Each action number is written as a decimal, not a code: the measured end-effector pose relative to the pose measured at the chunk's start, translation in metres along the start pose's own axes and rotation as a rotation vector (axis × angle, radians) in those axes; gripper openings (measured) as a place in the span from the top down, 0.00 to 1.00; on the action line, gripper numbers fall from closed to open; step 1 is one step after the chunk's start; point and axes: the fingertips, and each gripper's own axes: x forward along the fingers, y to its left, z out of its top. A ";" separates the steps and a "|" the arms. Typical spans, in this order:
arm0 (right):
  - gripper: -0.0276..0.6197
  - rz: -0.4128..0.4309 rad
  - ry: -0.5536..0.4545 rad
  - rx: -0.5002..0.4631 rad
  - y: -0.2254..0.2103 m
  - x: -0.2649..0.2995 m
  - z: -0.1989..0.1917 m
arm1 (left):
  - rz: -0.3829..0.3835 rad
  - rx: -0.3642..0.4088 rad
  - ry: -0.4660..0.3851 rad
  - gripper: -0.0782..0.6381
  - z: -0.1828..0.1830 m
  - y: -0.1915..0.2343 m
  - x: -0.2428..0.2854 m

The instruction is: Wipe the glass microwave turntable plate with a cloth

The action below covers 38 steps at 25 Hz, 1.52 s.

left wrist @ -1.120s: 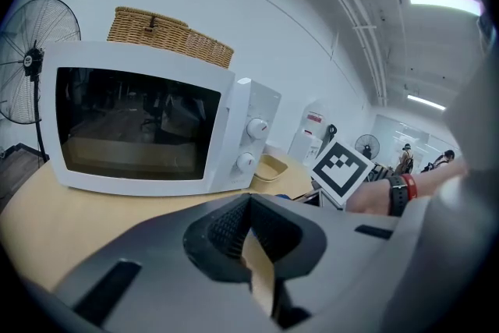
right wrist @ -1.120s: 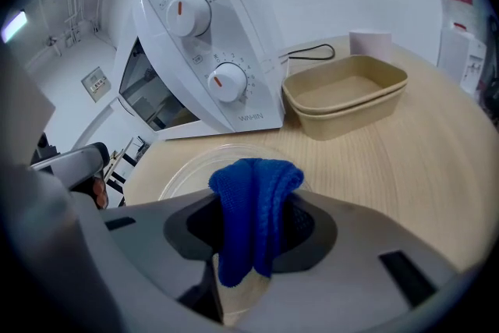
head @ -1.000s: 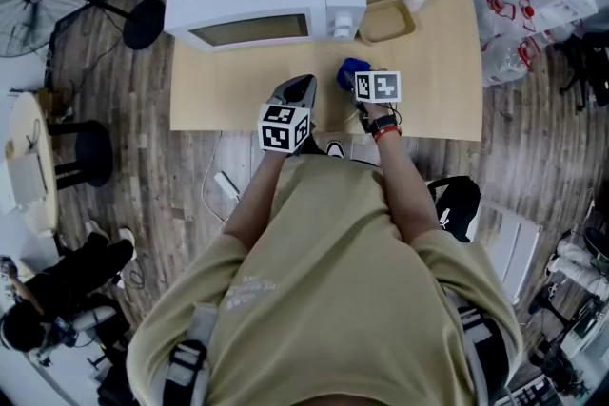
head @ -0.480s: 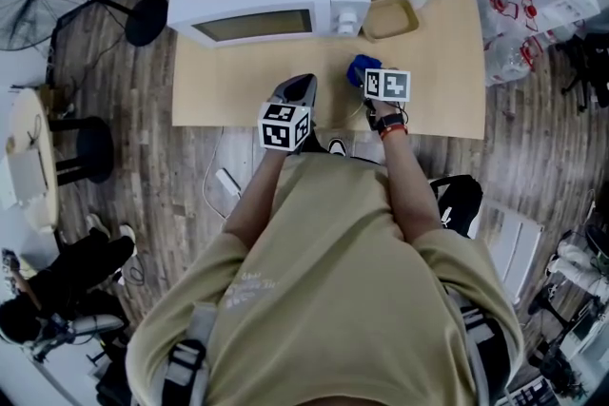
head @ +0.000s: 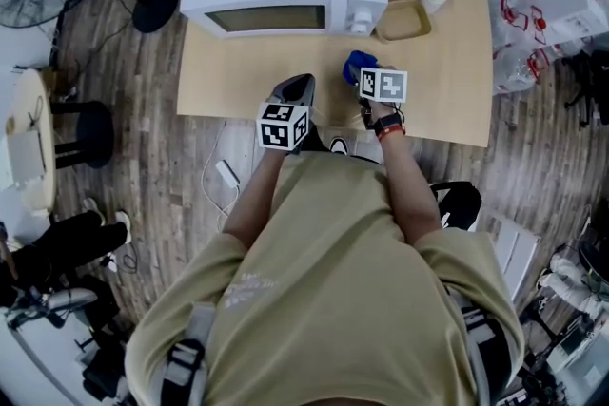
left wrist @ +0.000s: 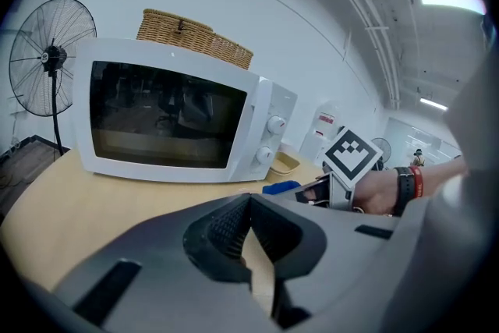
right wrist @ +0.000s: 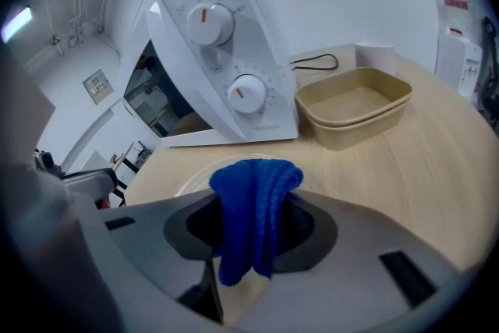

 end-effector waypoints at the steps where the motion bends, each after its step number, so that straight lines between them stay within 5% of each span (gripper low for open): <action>1: 0.72 0.027 0.004 -0.013 0.011 0.004 0.000 | 0.007 -0.008 -0.001 0.87 -0.001 0.003 -0.002; 18: 0.72 0.324 0.121 -0.100 0.138 0.057 -0.012 | 0.163 -0.053 -0.034 0.87 -0.010 0.066 -0.044; 25: 0.72 0.283 0.225 -0.209 0.147 0.071 -0.031 | 0.213 -0.028 0.027 0.87 -0.022 0.084 -0.046; 38: 0.72 0.318 0.222 -0.267 0.145 0.074 -0.032 | 0.195 -0.024 0.039 0.87 -0.019 0.085 -0.033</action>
